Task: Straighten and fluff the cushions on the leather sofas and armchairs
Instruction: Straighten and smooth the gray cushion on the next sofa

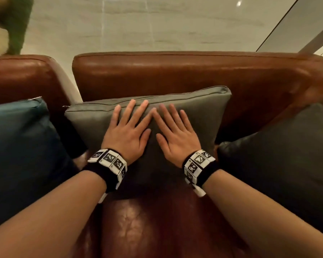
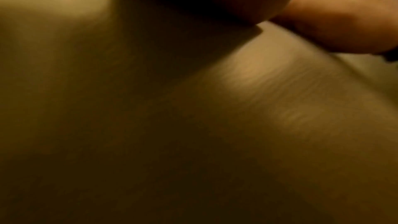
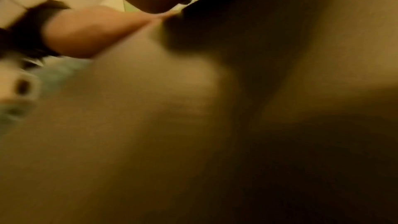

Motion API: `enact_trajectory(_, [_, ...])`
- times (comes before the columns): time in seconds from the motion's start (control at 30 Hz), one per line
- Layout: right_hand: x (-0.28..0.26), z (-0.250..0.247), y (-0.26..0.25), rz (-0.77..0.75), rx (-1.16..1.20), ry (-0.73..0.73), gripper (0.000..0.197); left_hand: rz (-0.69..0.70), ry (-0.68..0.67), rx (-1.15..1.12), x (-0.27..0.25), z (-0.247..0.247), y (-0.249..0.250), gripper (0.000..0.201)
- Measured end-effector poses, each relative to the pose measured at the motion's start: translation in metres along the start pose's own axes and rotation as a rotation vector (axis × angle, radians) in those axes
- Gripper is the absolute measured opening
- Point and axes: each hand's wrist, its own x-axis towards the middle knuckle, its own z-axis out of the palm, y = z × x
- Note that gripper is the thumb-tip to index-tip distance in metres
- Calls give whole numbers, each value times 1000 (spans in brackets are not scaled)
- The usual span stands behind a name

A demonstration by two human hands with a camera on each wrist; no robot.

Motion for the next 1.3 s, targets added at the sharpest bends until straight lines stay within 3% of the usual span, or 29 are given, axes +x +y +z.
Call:
enact_trajectory(0.13, [-15,-4,102,361,-55,-46,64,-67,-26,32,-5,6,-29,62])
enact_trajectory(0.2, [-22,-11,131,415,-61,-109,62,-111,-30,40,-9,3,-37,65])
enact_trajectory(0.27, [-17,-18,124,402,-49,-54,64,-168,-16,39,-9,-2,-32,66])
enact_trajectory(0.33, [-9,-23,86,321,14,96,70,-180,24,15,-7,-6,-16,66])
enact_trajectory(0.4, [-11,-11,36,65,58,135,70,-106,42,5,-2,-4,5,65])
enact_trajectory(0.47, [-26,9,11,-109,-28,48,66,-60,29,10,3,1,12,63])
enact_trajectory(0.5, [-34,18,20,-84,-68,18,67,-68,10,14,3,3,6,62])
enact_trajectory(0.63, [-52,13,88,324,-60,-57,73,-172,-58,33,-12,0,-38,67])
enact_trajectory(0.73, [-44,-19,100,403,0,34,68,-302,-45,-34,-16,-10,-51,69])
enact_trajectory(0.8, [-9,-49,93,367,123,181,58,-295,-1,-80,0,-18,-43,68])
enact_trajectory(0.87, [37,-66,81,284,218,144,48,-244,16,-152,27,-25,-29,64])
enact_trajectory(0.93, [77,-69,66,207,227,-84,52,-257,-44,-225,54,-27,-22,57])
enact_trajectory(1.0, [98,-63,58,242,177,-369,57,-329,-140,-254,69,-27,-21,47])
enact_trajectory(1.03, [100,-60,56,265,157,-427,54,-357,-166,-252,71,-28,-21,41])
enact_trajectory(1.17, [84,-50,54,177,51,-246,35,-327,-120,-137,66,-30,-14,28])
enact_trajectory(1.3, [75,-51,59,100,50,-229,34,-229,-70,-156,59,-31,-17,35])
